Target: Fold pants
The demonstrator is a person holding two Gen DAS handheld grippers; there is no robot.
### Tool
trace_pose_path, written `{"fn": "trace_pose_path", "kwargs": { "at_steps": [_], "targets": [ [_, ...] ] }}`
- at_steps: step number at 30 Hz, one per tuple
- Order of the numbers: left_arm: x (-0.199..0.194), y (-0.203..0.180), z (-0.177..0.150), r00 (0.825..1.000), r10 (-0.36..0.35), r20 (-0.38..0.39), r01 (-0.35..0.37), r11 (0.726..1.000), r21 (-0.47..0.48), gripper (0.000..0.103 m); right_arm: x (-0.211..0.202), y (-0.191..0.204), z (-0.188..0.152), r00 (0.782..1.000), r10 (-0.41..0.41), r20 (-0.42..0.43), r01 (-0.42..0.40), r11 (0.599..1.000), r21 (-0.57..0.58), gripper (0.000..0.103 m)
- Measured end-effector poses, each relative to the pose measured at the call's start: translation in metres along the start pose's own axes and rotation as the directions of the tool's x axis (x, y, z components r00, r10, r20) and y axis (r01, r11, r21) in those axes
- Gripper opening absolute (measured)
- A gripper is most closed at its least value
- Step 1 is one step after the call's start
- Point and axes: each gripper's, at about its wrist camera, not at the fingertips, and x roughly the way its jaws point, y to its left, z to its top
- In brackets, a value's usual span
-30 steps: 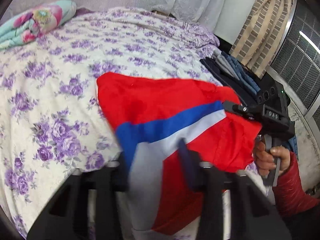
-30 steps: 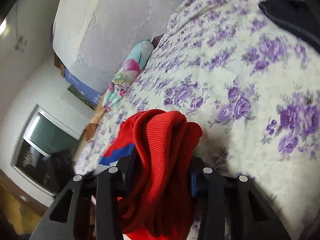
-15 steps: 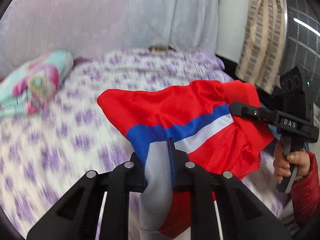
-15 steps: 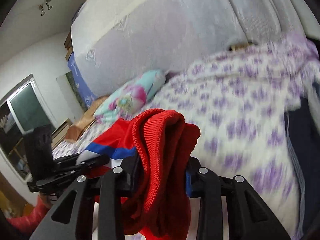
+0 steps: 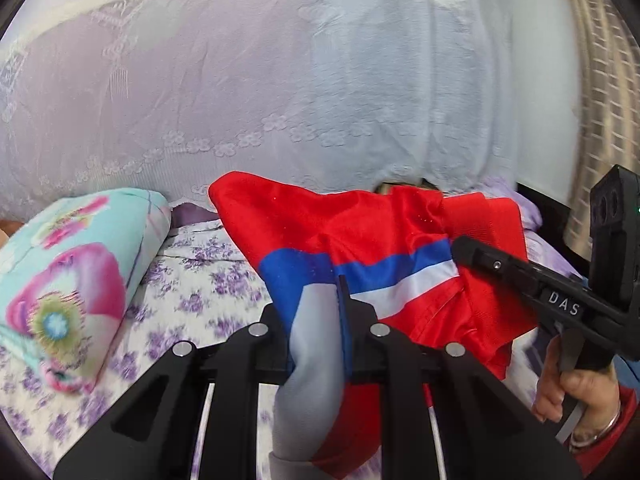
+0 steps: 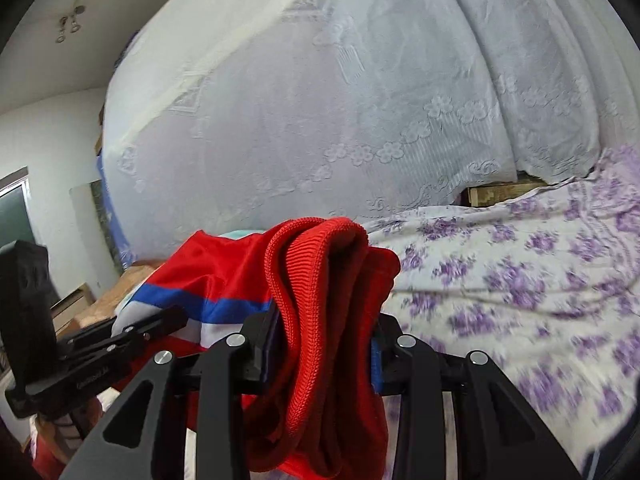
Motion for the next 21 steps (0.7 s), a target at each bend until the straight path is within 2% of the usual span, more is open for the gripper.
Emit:
{"fn": "trace_pose_path", "kwargs": {
  "at_steps": [2, 5, 7, 8, 9, 10, 11, 12, 13, 14, 15, 16, 18, 20, 21],
  "targets": [
    [0.026, 0.005, -0.003, 1.000, 0.023, -0.005, -0.023, 1.000, -0.008, 0.015, 0.026, -0.009, -0.001, 1.000, -0.015, -0.004, 0.015, 1.000, -0.009, 0.035],
    [0.082, 0.015, -0.020, 0.995, 0.080, -0.054, -0.081, 0.997, -0.016, 0.017, 0.076, -0.029, -0.016, 0.996, -0.077, -0.053, 0.076, 0.997, -0.016, 0.046],
    [0.132, 0.029, -0.051, 0.978, 0.101, -0.181, -0.109, 0.993, -0.038, 0.019, 0.116, -0.051, -0.041, 0.974, -0.178, -0.143, 0.174, 0.984, -0.042, 0.048],
    [0.155, 0.033, -0.066, 0.954, 0.118, -0.275, -0.125, 0.992, -0.009, 0.019, 0.129, -0.057, -0.051, 0.951, -0.235, -0.200, 0.221, 0.971, -0.089, 0.048],
    [0.163, 0.036, -0.073, 0.940, 0.130, -0.315, -0.135, 0.991, 0.007, 0.025, 0.135, -0.061, -0.058, 0.930, -0.288, -0.226, 0.265, 0.956, -0.128, 0.048],
    [0.161, 0.041, -0.076, 0.942, 0.120, -0.313, -0.133, 0.991, -0.020, 0.027, 0.128, -0.063, -0.055, 0.937, -0.282, -0.206, 0.264, 0.958, -0.110, 0.048],
    [0.149, 0.047, -0.071, 0.952, 0.103, -0.288, -0.126, 0.990, -0.061, 0.027, 0.113, -0.062, -0.048, 0.955, -0.259, -0.148, 0.249, 0.965, -0.079, 0.050],
    [0.138, 0.050, -0.067, 0.961, 0.096, -0.259, -0.121, 0.989, -0.083, 0.031, 0.101, -0.058, -0.041, 0.963, -0.252, -0.097, 0.246, 0.967, -0.067, 0.054],
    [0.125, 0.053, -0.062, 0.971, 0.103, -0.216, -0.127, 0.987, -0.103, 0.044, 0.084, -0.051, -0.033, 0.965, -0.261, -0.027, 0.259, 0.963, -0.069, 0.056],
    [0.115, 0.054, -0.060, 0.976, 0.119, -0.181, -0.141, 0.984, -0.110, 0.052, 0.074, -0.046, -0.029, 0.963, -0.269, 0.012, 0.269, 0.960, -0.079, 0.057],
    [0.102, 0.056, -0.055, 0.981, 0.149, -0.126, -0.163, 0.980, -0.117, 0.066, 0.067, -0.041, -0.027, 0.962, -0.270, 0.039, 0.273, 0.958, -0.094, 0.057],
    [0.093, 0.056, -0.052, 0.983, 0.163, -0.083, -0.173, 0.977, -0.125, 0.070, 0.064, -0.035, -0.028, 0.961, -0.271, 0.052, 0.276, 0.954, -0.120, 0.057],
    [0.088, 0.057, -0.049, 0.988, 0.143, -0.054, -0.149, 0.979, -0.139, 0.073, 0.073, -0.028, -0.035, 0.957, -0.290, 0.026, 0.289, 0.940, -0.178, 0.057],
    [0.100, 0.050, -0.050, 0.987, 0.122, -0.107, -0.134, 0.984, -0.114, 0.073, 0.094, -0.025, -0.049, 0.941, -0.335, -0.036, 0.317, 0.916, -0.245, 0.057],
    [0.113, 0.043, -0.057, 0.978, 0.140, -0.155, -0.153, 0.986, -0.072, 0.073, 0.103, -0.025, -0.058, 0.930, -0.360, -0.072, 0.329, 0.906, -0.267, 0.057]
  ]
}}
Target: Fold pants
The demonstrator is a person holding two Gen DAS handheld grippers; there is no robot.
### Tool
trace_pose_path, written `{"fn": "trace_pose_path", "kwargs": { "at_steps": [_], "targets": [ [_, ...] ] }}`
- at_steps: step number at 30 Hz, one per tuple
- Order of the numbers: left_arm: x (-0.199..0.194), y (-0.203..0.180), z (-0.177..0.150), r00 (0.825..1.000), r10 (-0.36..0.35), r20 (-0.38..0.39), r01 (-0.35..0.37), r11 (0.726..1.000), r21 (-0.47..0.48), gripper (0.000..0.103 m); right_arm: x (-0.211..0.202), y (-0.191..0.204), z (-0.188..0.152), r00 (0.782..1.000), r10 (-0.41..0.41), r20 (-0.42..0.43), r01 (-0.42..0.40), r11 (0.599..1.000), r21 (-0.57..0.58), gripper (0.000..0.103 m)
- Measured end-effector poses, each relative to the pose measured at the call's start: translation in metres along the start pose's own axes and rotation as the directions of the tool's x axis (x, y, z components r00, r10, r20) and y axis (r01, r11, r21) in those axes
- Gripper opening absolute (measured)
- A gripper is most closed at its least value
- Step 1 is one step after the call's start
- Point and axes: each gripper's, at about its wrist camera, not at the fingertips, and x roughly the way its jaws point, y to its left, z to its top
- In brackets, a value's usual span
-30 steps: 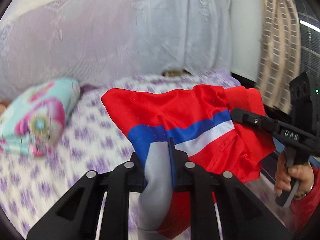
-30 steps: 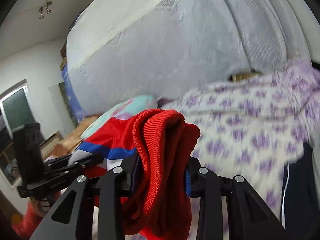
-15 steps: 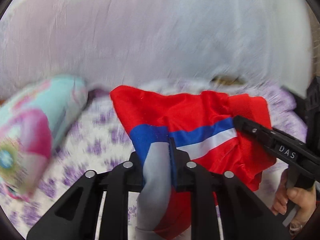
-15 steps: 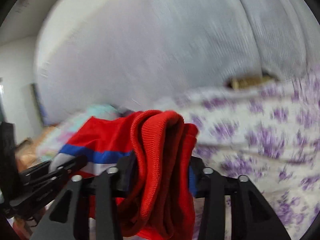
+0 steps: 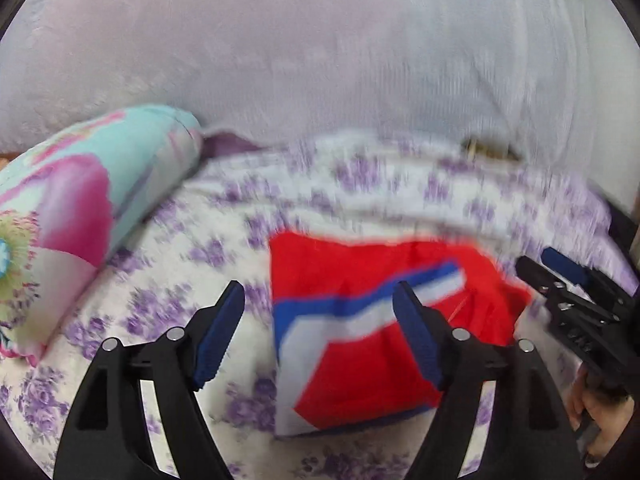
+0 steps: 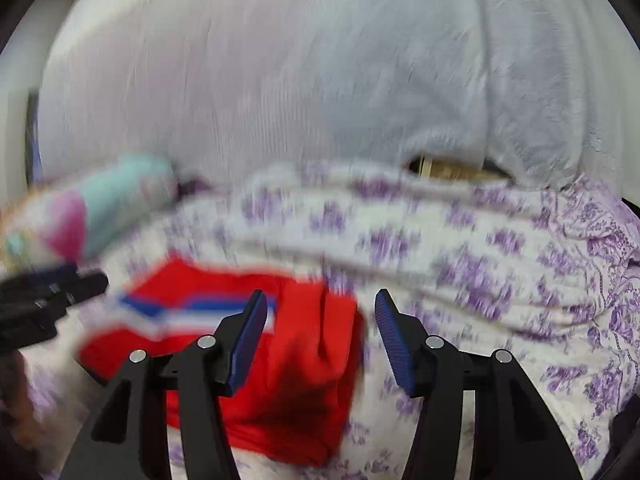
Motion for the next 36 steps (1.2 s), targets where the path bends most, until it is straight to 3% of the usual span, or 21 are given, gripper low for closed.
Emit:
{"fn": "trace_pose_path", "kwargs": {
  "at_steps": [2, 3, 4, 5, 6, 10, 12, 16, 18, 20, 21, 23, 24, 25, 27, 30, 32, 33, 34, 35, 36],
  "targets": [
    [0.030, -0.013, -0.014, 0.991, 0.072, -0.113, -0.061, 0.993, 0.099, 0.074, 0.026, 0.004, -0.012, 0.988, -0.029, -0.149, 0.025, 0.999, -0.029, 0.061],
    [0.043, -0.018, -0.021, 0.980, 0.090, -0.178, -0.067, 0.989, 0.130, 0.075, 0.033, 0.002, -0.013, 0.980, -0.028, -0.197, 0.024, 0.999, -0.024, 0.069],
    [0.051, -0.017, -0.022, 0.971, 0.083, -0.222, -0.056, 0.991, 0.125, 0.078, 0.033, -0.001, -0.013, 0.981, -0.030, -0.192, 0.029, 1.000, -0.009, 0.075],
    [0.049, -0.012, -0.021, 0.974, 0.078, -0.215, -0.058, 0.994, 0.097, 0.084, 0.032, -0.003, -0.013, 0.980, -0.045, -0.191, 0.046, 0.999, 0.002, 0.085],
    [0.049, -0.005, -0.022, 0.971, 0.093, -0.218, -0.081, 0.995, 0.063, 0.098, 0.033, -0.006, -0.013, 0.978, -0.059, -0.199, 0.063, 0.998, 0.014, 0.094],
    [0.052, 0.015, -0.018, 0.963, 0.016, -0.271, -0.032, 0.998, -0.055, 0.099, 0.041, -0.025, -0.018, 0.966, 0.001, -0.258, 0.031, 0.992, 0.119, 0.100],
    [0.047, 0.012, -0.016, 0.967, 0.039, -0.250, -0.050, 0.998, -0.036, 0.099, 0.042, -0.028, -0.023, 0.964, 0.025, -0.264, 0.017, 0.988, 0.156, 0.100],
    [0.026, 0.003, -0.011, 0.981, 0.105, -0.165, -0.100, 0.994, 0.042, 0.099, 0.038, -0.023, -0.025, 0.963, -0.014, -0.270, 0.059, 0.986, 0.159, 0.100],
    [0.008, 0.000, -0.007, 0.991, 0.121, -0.062, -0.118, 0.992, 0.045, 0.099, 0.037, -0.020, -0.029, 0.955, 0.034, -0.295, 0.022, 0.982, 0.185, 0.100],
    [-0.012, -0.006, -0.007, 0.996, 0.084, 0.037, -0.086, 0.995, 0.045, 0.099, 0.043, -0.018, -0.034, 0.937, 0.084, -0.339, -0.017, 0.981, 0.194, 0.099],
    [-0.020, -0.010, -0.007, 0.997, 0.042, 0.072, -0.046, 0.998, 0.051, 0.099, 0.038, -0.017, -0.032, 0.947, 0.060, -0.316, 0.000, 0.983, 0.186, 0.099],
    [-0.024, -0.020, -0.008, 0.997, -0.028, 0.068, 0.022, 0.996, 0.083, 0.099, 0.009, -0.009, -0.018, 0.990, -0.025, -0.137, 0.043, 0.991, 0.130, 0.099],
    [-0.021, -0.025, -0.009, 0.998, -0.038, 0.047, 0.034, 0.994, 0.100, 0.099, -0.006, -0.004, -0.011, 0.998, -0.049, -0.034, 0.052, 0.994, 0.100, 0.099],
    [-0.013, -0.032, -0.009, 0.999, -0.038, 0.010, 0.036, 0.991, 0.129, 0.099, -0.021, 0.003, -0.002, 0.993, -0.086, 0.085, 0.081, 0.994, 0.069, 0.100],
    [0.006, -0.046, -0.010, 0.997, 0.004, -0.077, 0.010, 0.983, 0.184, 0.099, -0.028, 0.015, 0.012, 0.974, -0.132, 0.184, 0.126, 0.991, 0.043, 0.100],
    [0.025, -0.055, -0.013, 0.984, 0.062, -0.166, -0.022, 0.973, 0.231, 0.099, 0.010, 0.030, 0.028, 0.989, -0.106, 0.100, 0.107, 0.994, -0.007, 0.099],
    [0.025, -0.056, -0.014, 0.984, 0.063, -0.164, -0.024, 0.972, 0.232, 0.099, 0.046, 0.037, 0.029, 0.990, -0.138, 0.011, 0.138, 0.989, -0.060, 0.099],
    [0.026, -0.054, -0.014, 0.983, 0.059, -0.172, -0.018, 0.974, 0.226, 0.099, 0.066, 0.038, 0.026, 0.986, -0.158, -0.057, 0.152, 0.984, -0.093, 0.099],
    [0.026, -0.054, -0.015, 0.982, 0.056, -0.178, -0.016, 0.975, 0.221, 0.099, 0.092, 0.033, 0.018, 0.968, -0.155, -0.199, 0.134, 0.984, -0.114, 0.099],
    [0.027, -0.052, -0.015, 0.981, 0.053, -0.187, -0.012, 0.977, 0.213, 0.099, 0.101, 0.025, 0.017, 0.960, -0.115, -0.257, 0.099, 0.992, -0.073, 0.099],
    [0.027, -0.050, -0.015, 0.981, 0.042, -0.191, -0.003, 0.980, 0.201, 0.099, 0.098, 0.012, 0.018, 0.965, -0.056, -0.256, 0.060, 0.998, 0.006, 0.099]
  ]
}}
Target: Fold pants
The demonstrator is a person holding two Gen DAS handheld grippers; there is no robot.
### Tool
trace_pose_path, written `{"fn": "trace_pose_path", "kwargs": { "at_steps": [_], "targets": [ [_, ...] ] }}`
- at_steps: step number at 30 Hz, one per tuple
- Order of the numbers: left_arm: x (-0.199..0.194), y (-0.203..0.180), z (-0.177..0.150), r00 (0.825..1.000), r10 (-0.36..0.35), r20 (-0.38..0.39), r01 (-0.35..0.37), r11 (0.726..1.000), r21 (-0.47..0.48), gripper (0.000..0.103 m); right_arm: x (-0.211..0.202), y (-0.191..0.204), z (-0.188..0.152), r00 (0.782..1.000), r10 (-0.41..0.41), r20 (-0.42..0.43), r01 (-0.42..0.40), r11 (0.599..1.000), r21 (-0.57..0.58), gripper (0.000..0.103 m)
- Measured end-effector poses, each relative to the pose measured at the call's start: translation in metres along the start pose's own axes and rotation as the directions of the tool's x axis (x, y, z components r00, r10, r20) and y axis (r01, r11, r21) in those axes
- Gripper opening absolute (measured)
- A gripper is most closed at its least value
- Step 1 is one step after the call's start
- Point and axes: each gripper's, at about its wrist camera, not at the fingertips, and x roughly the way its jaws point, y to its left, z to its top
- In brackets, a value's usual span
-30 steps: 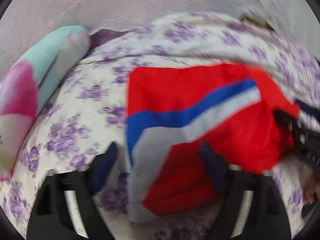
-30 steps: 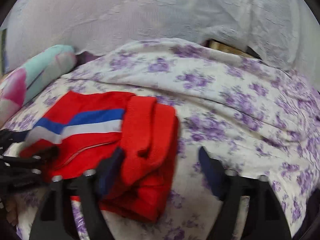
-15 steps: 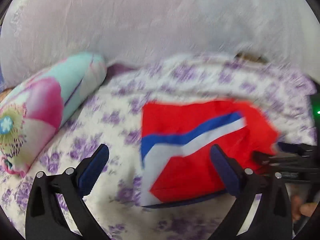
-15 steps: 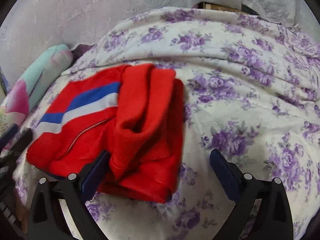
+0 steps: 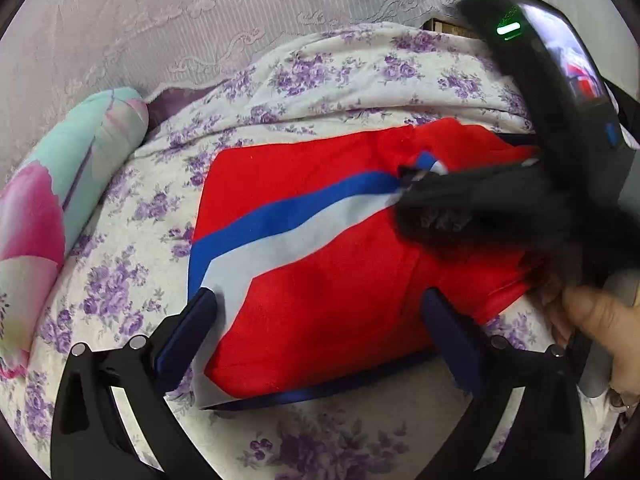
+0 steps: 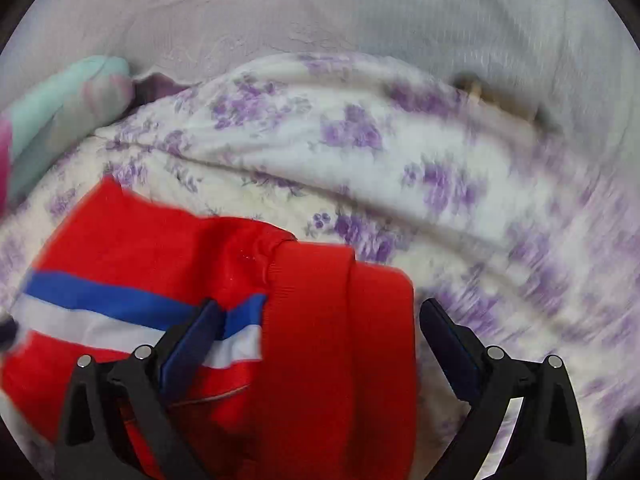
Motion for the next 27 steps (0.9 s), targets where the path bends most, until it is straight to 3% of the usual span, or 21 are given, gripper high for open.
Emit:
{"fn": "trace_pose_path", "kwargs": {
  "at_steps": [2, 5, 7, 9, 11, 12, 14, 15, 17, 18, 19, 21, 22, 23, 24, 26, 27],
  "targets": [
    [-0.005, 0.004, -0.001, 1.000, 0.003, 0.027, -0.002, 1.000, -0.020, 0.099, -0.024, -0.030, -0.003, 0.992, 0.058, 0.114, -0.075, 0.986, 0.149, 0.099],
    [-0.030, 0.011, -0.004, 0.989, 0.005, 0.148, 0.004, 0.998, -0.055, 0.099, -0.046, -0.052, -0.011, 0.975, 0.064, 0.211, -0.116, 0.963, 0.245, 0.100],
    [-0.029, 0.013, -0.003, 0.988, 0.001, 0.152, 0.008, 0.998, -0.054, 0.099, -0.031, -0.048, -0.016, 0.991, 0.053, 0.122, -0.082, 0.967, 0.243, 0.100],
    [-0.010, 0.011, 0.000, 0.998, 0.007, 0.057, -0.005, 0.999, -0.039, 0.099, -0.006, -0.037, -0.018, 0.998, 0.052, -0.022, -0.046, 0.977, 0.207, 0.099],
    [0.001, 0.013, 0.002, 1.000, -0.001, -0.007, 0.001, 0.999, -0.043, 0.099, -0.030, -0.039, -0.019, 0.995, 0.023, 0.093, -0.043, 0.976, 0.211, 0.099],
    [-0.007, 0.015, 0.000, 1.000, -0.001, 0.023, 0.003, 0.998, -0.059, 0.099, -0.050, -0.037, -0.022, 0.983, -0.019, 0.183, -0.018, 0.979, 0.202, 0.100],
    [-0.021, 0.018, -0.003, 0.996, 0.025, 0.085, -0.019, 0.997, -0.075, 0.099, -0.073, -0.031, -0.030, 0.959, -0.047, 0.280, 0.005, 0.989, 0.150, 0.100],
    [-0.031, 0.019, -0.007, 0.992, 0.041, 0.118, -0.031, 0.996, -0.080, 0.099, -0.076, -0.024, -0.032, 0.958, -0.065, 0.280, 0.034, 0.993, 0.114, 0.100],
    [-0.042, 0.021, -0.014, 0.989, 0.050, 0.136, -0.038, 0.995, -0.092, 0.099, -0.053, -0.007, -0.041, 0.982, -0.135, 0.130, 0.133, 0.991, 0.022, 0.099],
    [-0.047, 0.023, -0.021, 0.990, 0.051, 0.129, -0.038, 0.994, -0.107, 0.099, -0.046, -0.002, -0.044, 0.985, -0.161, 0.067, 0.162, 0.987, -0.007, 0.099],
    [-0.051, 0.026, -0.026, 0.991, 0.056, 0.119, -0.042, 0.992, -0.121, 0.099, -0.054, -0.001, -0.045, 0.979, -0.173, 0.109, 0.174, 0.985, 0.001, 0.099],
    [-0.066, 0.032, -0.041, 0.991, 0.068, 0.112, -0.049, 0.985, -0.164, 0.099, -0.099, -0.005, -0.061, 0.929, -0.222, 0.295, 0.217, 0.975, 0.051, 0.099],
    [-0.074, 0.034, -0.048, 0.990, 0.071, 0.120, -0.048, 0.982, -0.184, 0.099, -0.126, -0.007, -0.075, 0.896, -0.205, 0.393, 0.194, 0.979, 0.068, 0.100],
    [-0.083, 0.036, -0.056, 0.988, 0.076, 0.132, -0.048, 0.978, -0.202, 0.099, -0.141, -0.009, -0.086, 0.882, -0.168, 0.440, 0.152, 0.986, 0.070, 0.100],
    [-0.096, 0.036, -0.065, 0.985, 0.085, 0.150, -0.050, 0.974, -0.219, 0.099, -0.150, -0.011, -0.096, 0.885, -0.131, 0.446, 0.112, 0.991, 0.069, 0.100],
    [-0.117, 0.034, -0.082, 0.979, 0.106, 0.175, -0.062, 0.970, -0.236, 0.099, -0.144, -0.012, -0.106, 0.959, -0.036, 0.281, 0.024, 0.999, 0.046, 0.099],
    [-0.126, 0.031, -0.089, 0.977, 0.114, 0.181, -0.069, 0.969, -0.237, 0.099, -0.144, -0.014, -0.111, 0.973, -0.029, 0.229, 0.014, 0.998, 0.066, 0.099]
  ]
}}
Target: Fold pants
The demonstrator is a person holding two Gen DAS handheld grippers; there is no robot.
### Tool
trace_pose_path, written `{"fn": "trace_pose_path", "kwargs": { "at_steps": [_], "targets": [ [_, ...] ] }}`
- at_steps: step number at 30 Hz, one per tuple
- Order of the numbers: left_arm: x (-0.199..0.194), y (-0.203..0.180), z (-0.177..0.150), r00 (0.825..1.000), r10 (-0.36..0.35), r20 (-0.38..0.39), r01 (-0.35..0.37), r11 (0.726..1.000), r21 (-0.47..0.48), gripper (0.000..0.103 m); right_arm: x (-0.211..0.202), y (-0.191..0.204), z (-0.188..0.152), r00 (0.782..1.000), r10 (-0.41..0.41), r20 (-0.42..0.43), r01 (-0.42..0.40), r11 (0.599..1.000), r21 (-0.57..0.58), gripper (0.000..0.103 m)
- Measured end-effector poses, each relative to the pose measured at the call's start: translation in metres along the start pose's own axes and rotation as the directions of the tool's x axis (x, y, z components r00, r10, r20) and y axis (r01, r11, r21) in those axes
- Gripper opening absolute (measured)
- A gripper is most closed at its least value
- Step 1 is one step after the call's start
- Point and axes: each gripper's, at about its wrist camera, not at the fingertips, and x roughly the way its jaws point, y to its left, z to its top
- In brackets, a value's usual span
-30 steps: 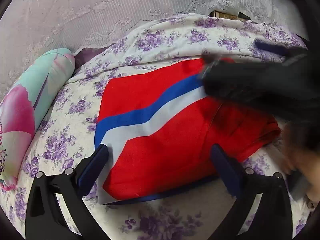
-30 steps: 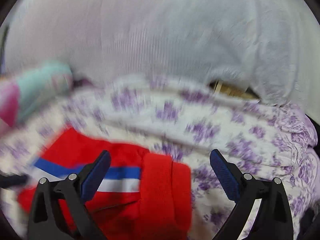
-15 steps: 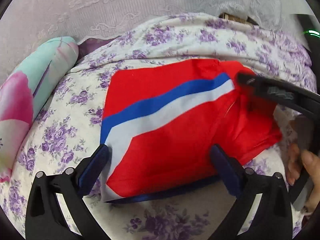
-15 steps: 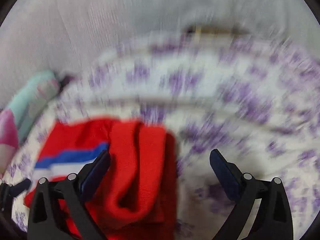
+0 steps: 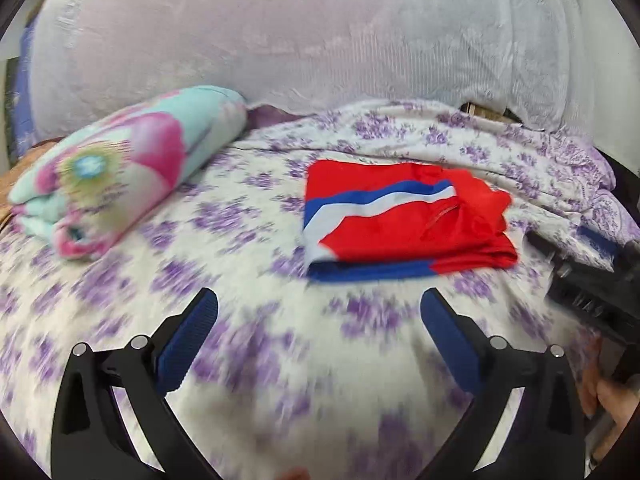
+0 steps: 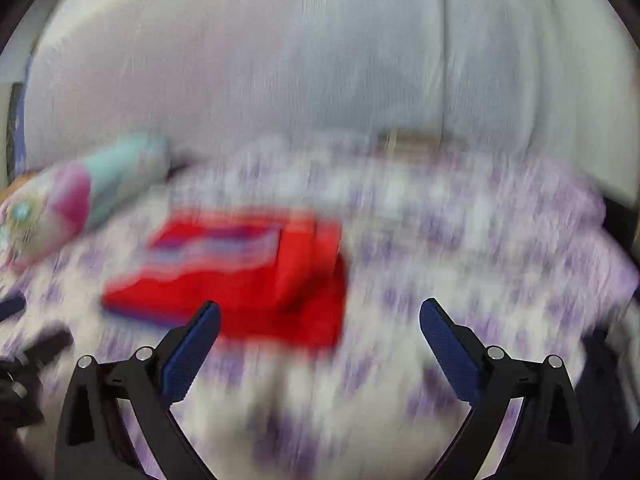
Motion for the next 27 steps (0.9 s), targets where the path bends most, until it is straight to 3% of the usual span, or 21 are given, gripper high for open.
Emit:
{"fn": "trace_pose_path", "kwargs": {
  "at_steps": [3, 6, 8, 10, 13, 18, 23, 27],
  "targets": [
    [-0.037, -0.004, -0.020, 1.000, 0.010, 0.013, -0.011, 1.000, 0.015, 0.099, -0.055, -0.016, -0.017, 0.990, 0.048, 0.136, -0.060, 0.995, 0.085, 0.100],
    [-0.069, -0.012, -0.036, 0.999, 0.021, 0.033, -0.023, 0.998, 0.050, 0.099, -0.085, -0.013, -0.040, 0.994, 0.027, 0.109, -0.034, 0.998, 0.060, 0.100],
    [-0.080, -0.016, -0.042, 0.998, 0.039, 0.041, -0.041, 0.997, 0.068, 0.099, -0.099, -0.004, -0.048, 0.996, -0.027, 0.089, 0.026, 1.000, 0.008, 0.100],
    [-0.089, -0.018, -0.047, 0.998, 0.041, 0.044, -0.044, 0.996, 0.077, 0.099, -0.125, -0.003, -0.061, 0.987, -0.071, 0.146, 0.073, 0.997, -0.006, 0.100],
    [-0.101, -0.019, -0.052, 0.998, 0.033, 0.055, -0.037, 0.996, 0.084, 0.099, -0.157, 0.000, -0.074, 0.975, -0.064, 0.212, 0.070, 0.997, -0.023, 0.100],
    [-0.105, -0.019, -0.048, 0.997, 0.019, 0.077, -0.026, 0.996, 0.088, 0.099, -0.155, 0.011, -0.068, 0.971, -0.074, 0.227, 0.092, 0.993, -0.069, 0.100],
    [-0.092, -0.024, -0.037, 0.991, 0.040, 0.127, -0.054, 0.993, 0.109, 0.099, -0.152, 0.012, -0.057, 0.961, -0.104, 0.255, 0.108, 0.994, -0.002, 0.100],
    [-0.067, -0.022, -0.032, 0.998, 0.026, 0.056, -0.030, 0.997, 0.075, 0.099, -0.130, 0.015, -0.052, 0.971, -0.107, 0.214, 0.107, 0.994, 0.011, 0.100]
  ]
}}
